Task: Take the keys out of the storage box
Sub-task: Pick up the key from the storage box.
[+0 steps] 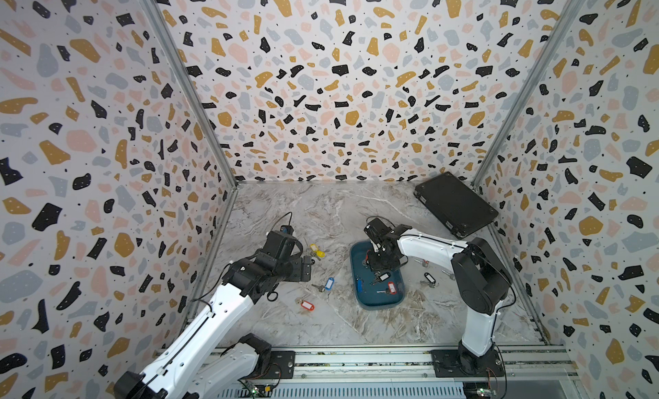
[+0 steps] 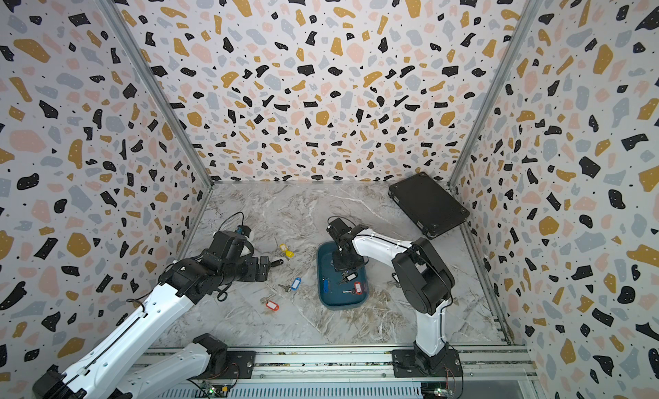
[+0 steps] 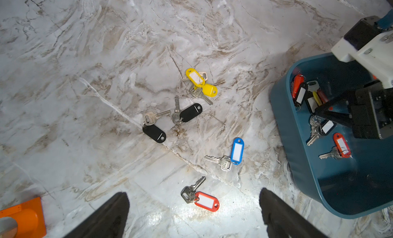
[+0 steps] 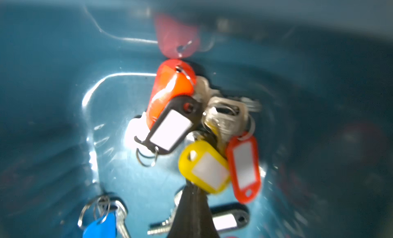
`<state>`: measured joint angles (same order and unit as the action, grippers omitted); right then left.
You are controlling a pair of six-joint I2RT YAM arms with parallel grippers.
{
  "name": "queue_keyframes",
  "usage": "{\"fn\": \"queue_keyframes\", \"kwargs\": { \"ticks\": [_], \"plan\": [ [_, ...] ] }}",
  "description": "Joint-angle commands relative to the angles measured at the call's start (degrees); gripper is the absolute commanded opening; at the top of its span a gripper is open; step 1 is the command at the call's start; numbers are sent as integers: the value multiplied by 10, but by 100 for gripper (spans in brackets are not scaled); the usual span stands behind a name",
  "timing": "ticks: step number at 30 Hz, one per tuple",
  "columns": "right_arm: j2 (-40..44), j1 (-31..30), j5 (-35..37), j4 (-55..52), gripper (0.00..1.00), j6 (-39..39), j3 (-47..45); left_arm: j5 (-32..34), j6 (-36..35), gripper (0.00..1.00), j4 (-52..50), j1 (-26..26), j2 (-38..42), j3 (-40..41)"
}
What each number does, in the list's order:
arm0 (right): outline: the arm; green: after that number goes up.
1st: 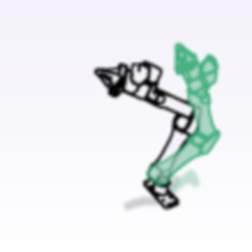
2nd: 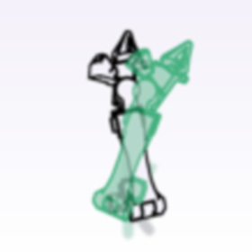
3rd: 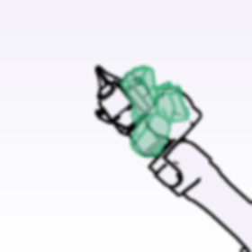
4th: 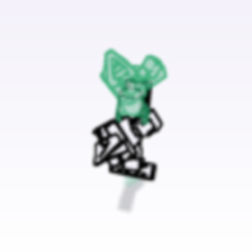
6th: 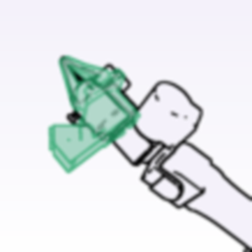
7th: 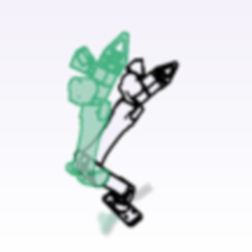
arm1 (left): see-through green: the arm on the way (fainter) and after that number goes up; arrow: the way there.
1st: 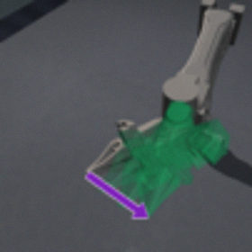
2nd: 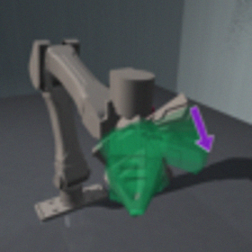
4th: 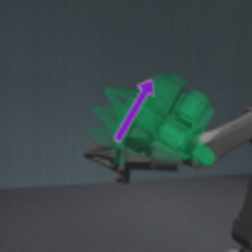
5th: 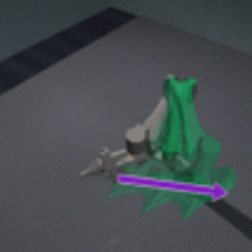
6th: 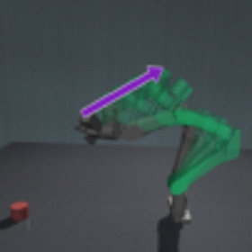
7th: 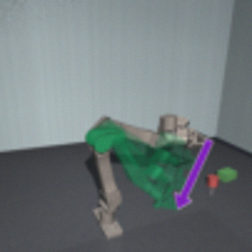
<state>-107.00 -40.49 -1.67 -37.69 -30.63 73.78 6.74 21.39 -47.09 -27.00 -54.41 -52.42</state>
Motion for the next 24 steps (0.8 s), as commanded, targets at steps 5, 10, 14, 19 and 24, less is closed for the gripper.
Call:
{"fn": "queue_keyframes", "kwargs": {
  "ticks": [5,10,14,19,24],
  "plan": [
    [29,3,25,-63,29,20,52,-2,-9,100,13,4,1,6],
    [13,9,25,-94,39,28,64,-2,-9,99,12,4,2,6],
    [20,9,15,-111,42,20,53,-3,-9,100,12,4,1,6],
    [37,9,10,-95,41,11,19,-4,-9,100,12,4,0,6],
    [22,9,-4,-78,40,4,12,-5,-9,100,12,4,-1,6]
  ]
}}
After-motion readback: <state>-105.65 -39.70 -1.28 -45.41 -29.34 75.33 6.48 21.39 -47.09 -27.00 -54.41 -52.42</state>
